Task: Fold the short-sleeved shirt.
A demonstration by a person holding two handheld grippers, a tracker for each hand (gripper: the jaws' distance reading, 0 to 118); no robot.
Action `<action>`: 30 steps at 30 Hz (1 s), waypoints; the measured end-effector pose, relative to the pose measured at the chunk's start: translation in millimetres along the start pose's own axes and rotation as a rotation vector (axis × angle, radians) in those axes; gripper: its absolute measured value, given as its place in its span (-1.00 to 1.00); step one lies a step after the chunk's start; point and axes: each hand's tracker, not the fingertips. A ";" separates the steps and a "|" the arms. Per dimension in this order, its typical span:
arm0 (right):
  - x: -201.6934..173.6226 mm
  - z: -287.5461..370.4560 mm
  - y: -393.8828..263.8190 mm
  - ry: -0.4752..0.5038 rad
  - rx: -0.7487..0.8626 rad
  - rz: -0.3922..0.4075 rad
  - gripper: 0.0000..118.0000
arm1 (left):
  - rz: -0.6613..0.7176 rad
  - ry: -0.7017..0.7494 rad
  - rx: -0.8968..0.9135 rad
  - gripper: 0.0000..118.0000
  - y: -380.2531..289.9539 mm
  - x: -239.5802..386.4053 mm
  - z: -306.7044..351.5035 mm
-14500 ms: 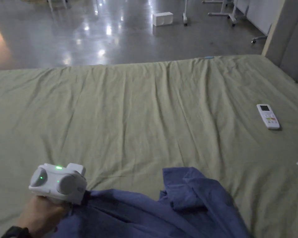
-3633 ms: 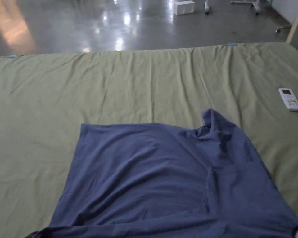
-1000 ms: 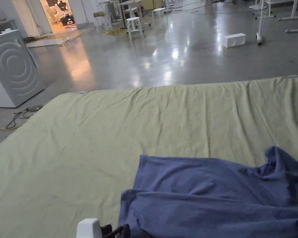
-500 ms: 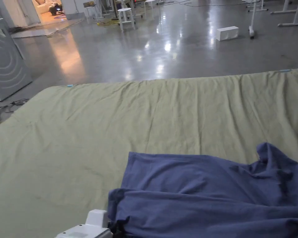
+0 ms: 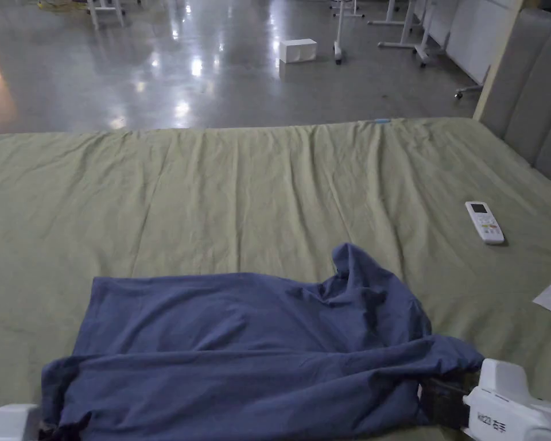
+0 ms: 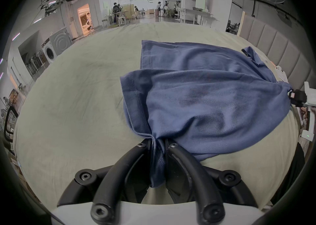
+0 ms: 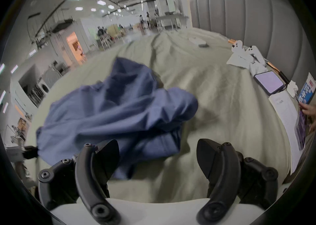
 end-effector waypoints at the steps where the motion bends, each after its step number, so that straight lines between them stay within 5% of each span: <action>1: -2.8 -7.3 -1.3 -0.017 -0.020 0.019 0.61 | 0.000 -0.001 0.001 -0.75 -0.1 -0.4 -0.1; 3: -14.7 -6.8 -10.0 -0.035 0.039 0.117 0.55 | 0.002 -0.004 0.001 -0.75 0.0 -1.2 0.1; 7: -20.4 2.0 -10.3 0.014 0.067 0.166 -0.23 | 0.009 -0.016 0.002 -0.75 0.6 -2.9 1.3; 9: -12.0 4.3 -5.9 0.017 0.069 0.148 -0.87 | 0.028 -0.026 -0.004 -0.75 3.9 -7.0 2.7; 12: 4.4 13.3 -2.4 0.062 0.083 0.018 -0.91 | 0.053 -0.034 0.030 -0.83 6.2 -9.3 16.4; 23: 4.4 109.9 -35.0 -0.007 0.170 0.076 -0.91 | 0.068 -0.054 0.132 -0.84 -26.1 -17.3 119.0; 30: 21.8 126.3 -90.1 -0.026 0.073 0.117 -0.91 | 0.103 -0.126 0.079 -0.85 -96.6 -17.8 128.4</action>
